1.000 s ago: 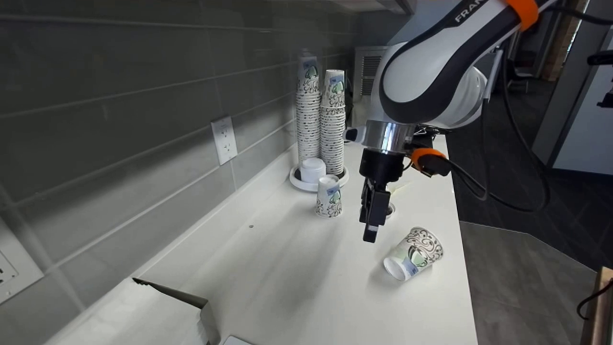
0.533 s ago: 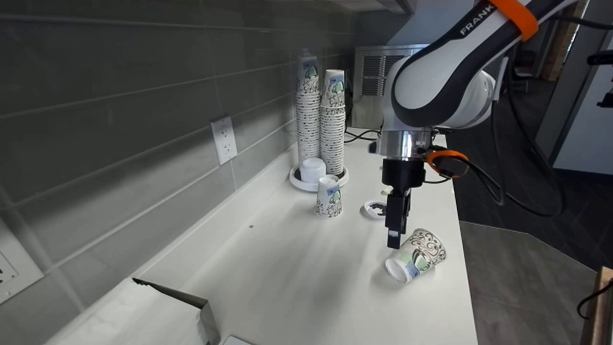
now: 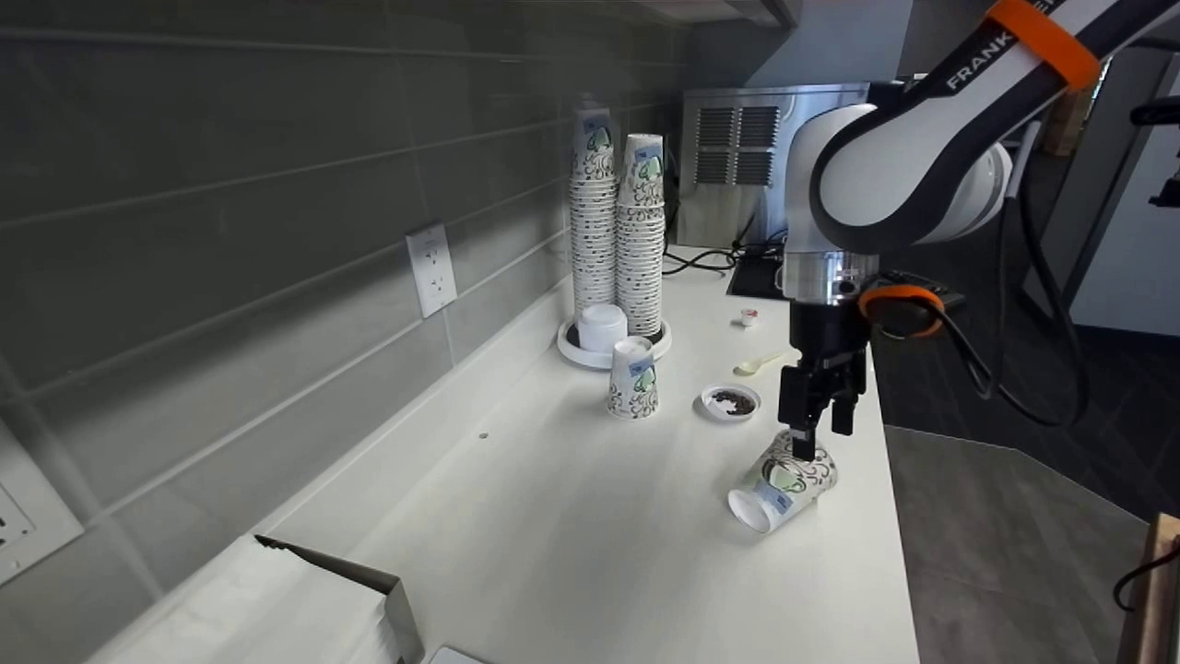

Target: Remove a cup from the small stack and place it upright

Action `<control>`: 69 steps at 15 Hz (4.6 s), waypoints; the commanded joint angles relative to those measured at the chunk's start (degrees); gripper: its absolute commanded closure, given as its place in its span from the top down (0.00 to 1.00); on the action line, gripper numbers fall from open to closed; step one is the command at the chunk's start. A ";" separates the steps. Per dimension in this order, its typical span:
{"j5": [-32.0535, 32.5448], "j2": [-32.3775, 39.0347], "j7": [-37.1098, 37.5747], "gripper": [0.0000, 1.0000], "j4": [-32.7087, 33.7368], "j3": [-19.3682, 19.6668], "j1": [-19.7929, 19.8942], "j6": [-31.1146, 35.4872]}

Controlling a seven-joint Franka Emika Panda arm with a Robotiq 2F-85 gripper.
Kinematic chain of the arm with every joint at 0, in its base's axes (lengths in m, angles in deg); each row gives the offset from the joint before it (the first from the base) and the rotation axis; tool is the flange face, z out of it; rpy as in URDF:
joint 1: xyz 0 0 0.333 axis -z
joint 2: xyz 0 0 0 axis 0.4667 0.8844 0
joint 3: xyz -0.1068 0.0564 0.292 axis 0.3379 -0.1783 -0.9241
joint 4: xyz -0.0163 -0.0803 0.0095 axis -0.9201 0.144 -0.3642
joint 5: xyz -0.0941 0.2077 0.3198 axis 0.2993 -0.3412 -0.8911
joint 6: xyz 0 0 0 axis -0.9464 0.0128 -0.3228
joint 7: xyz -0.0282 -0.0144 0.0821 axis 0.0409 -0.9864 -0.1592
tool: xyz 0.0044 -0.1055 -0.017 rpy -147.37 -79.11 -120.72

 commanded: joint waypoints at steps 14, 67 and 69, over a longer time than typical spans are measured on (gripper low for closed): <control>-5.69 4.65 -14.47 1.00 -2.33 2.66 0.15 26.78; 15.45 3.08 -2.66 0.00 9.48 -5.23 -6.16 5.96; 24.58 4.60 4.65 0.00 11.38 -5.65 -6.42 5.08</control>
